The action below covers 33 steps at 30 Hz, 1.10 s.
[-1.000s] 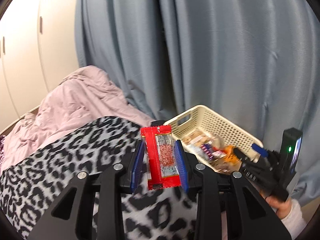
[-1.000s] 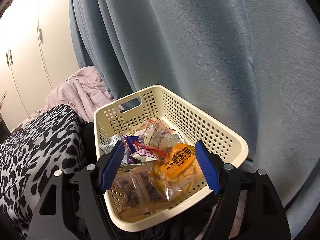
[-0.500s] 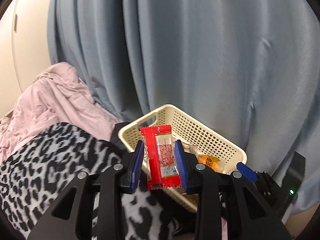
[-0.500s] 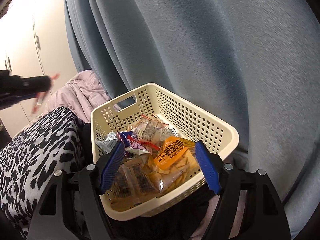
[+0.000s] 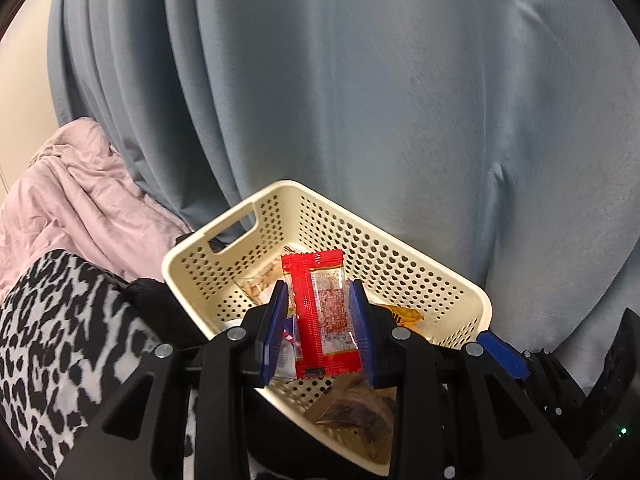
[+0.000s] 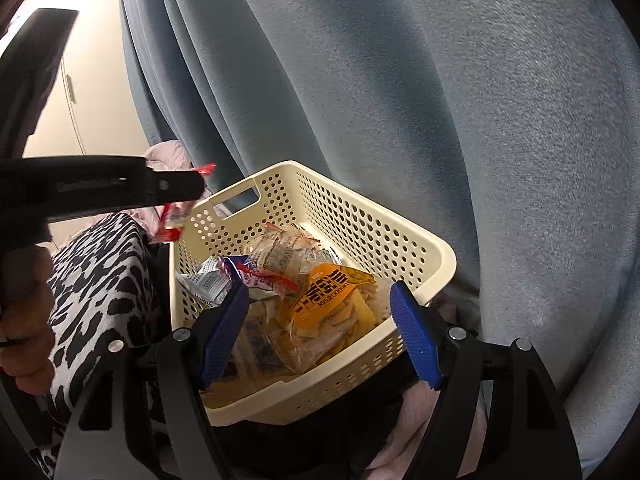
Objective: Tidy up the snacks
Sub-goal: 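Lower the red snack stick packet into the cream basket and open the left gripper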
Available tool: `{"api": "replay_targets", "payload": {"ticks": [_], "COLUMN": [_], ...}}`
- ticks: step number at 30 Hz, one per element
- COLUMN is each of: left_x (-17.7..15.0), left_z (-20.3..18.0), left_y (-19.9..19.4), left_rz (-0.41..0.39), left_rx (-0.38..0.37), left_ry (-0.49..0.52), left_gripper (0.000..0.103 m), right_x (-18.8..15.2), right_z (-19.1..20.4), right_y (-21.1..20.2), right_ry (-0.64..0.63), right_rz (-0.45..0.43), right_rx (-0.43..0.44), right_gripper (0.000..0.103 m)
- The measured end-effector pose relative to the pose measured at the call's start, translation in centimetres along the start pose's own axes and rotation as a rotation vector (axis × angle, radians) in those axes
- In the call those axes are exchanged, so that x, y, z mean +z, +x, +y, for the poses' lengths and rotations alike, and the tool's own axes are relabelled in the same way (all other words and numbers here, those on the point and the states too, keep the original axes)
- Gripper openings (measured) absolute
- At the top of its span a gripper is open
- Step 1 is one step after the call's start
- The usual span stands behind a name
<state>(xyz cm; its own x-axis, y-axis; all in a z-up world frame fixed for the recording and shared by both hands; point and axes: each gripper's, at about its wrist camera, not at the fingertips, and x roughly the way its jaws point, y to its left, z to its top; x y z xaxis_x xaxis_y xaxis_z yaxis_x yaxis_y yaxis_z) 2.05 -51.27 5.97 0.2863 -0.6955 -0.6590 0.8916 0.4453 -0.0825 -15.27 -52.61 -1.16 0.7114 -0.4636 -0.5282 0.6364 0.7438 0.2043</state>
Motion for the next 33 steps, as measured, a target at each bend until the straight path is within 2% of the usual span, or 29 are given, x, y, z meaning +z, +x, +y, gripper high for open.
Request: {"api": "replay_targets", "payload": {"ticks": [10,27,28,29,31,33], "left_x": [-0.1,0.3,0.4,0.4,0.4,0.5], "left_z": [-0.3,-0.8,-0.6,-0.4,-0.1,0.1], "left_y": [1.5,1.5,1.5,1.4,0.7,0.3], "left_rz": [0.024,0.02,0.027,0.028,-0.003,-0.017], "left_rx": [-0.006,-0.011,-0.014,-0.012,0.004,0.001], "left_ry": [0.01,0.016,0.008,-0.002,-0.016,-0.018], "left_gripper": [0.032,0.034,0.043,0.068,0.092,0.092], "right_x": [0.0,-0.1,-0.1,0.0,0.0,0.1], "right_z": [-0.2,0.0,0.0,0.0,0.0,0.1], "right_y": [0.1,0.0,0.1,0.1,0.1,0.2], "right_ry": [0.011,0.012,0.011,0.011,0.011,0.011], "right_rz": [0.003,0.0,0.0,0.0,0.001,0.002], "right_rx": [0.0,0.0,0.0,0.002,0.006,0.008], "right_gripper": [0.075,0.075,0.075,0.075,0.075,0.083]}}
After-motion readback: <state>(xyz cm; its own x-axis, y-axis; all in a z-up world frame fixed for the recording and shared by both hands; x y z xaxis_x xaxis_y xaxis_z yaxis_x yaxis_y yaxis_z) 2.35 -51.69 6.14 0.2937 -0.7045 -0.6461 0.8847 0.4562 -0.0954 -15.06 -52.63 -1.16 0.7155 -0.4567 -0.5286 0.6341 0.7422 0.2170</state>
